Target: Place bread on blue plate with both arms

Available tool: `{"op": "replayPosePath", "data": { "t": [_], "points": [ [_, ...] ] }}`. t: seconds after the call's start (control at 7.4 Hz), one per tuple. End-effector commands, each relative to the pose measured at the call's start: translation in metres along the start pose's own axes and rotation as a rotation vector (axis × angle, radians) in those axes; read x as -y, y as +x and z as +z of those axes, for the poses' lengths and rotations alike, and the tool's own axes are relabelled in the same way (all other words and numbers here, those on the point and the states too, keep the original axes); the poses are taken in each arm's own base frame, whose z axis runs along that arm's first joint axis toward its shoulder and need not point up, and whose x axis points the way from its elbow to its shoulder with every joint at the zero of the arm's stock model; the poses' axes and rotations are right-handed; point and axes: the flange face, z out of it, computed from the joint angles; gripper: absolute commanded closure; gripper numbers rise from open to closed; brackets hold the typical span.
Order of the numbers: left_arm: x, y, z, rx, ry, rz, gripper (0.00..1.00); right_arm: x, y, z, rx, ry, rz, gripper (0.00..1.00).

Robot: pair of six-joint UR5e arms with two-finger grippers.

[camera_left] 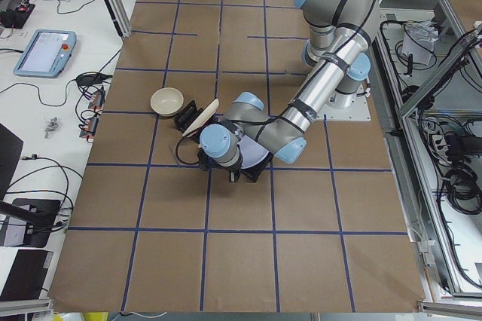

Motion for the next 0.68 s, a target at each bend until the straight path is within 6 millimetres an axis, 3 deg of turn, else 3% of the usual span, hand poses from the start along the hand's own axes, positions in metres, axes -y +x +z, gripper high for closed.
{"op": "replayPosePath", "data": {
  "t": [0.0,0.27,0.41,0.54],
  "points": [
    [-0.039,0.027,-0.062,0.075,-0.066,-0.001,0.94,0.001,0.000,0.000,-0.001,-0.001,0.000,0.00],
    [-0.080,0.069,-0.118,0.155,-0.070,-0.017,0.96,0.000,0.000,0.000,-0.001,-0.001,0.000,0.00],
    [-0.090,0.099,-0.141,0.173,-0.070,-0.014,0.98,0.000,0.000,0.000,-0.001,-0.001,0.000,0.00],
    [-0.074,0.146,-0.163,0.199,-0.066,0.003,0.97,0.000,0.000,0.000,-0.001,-0.001,0.000,0.00]
  ]
}}
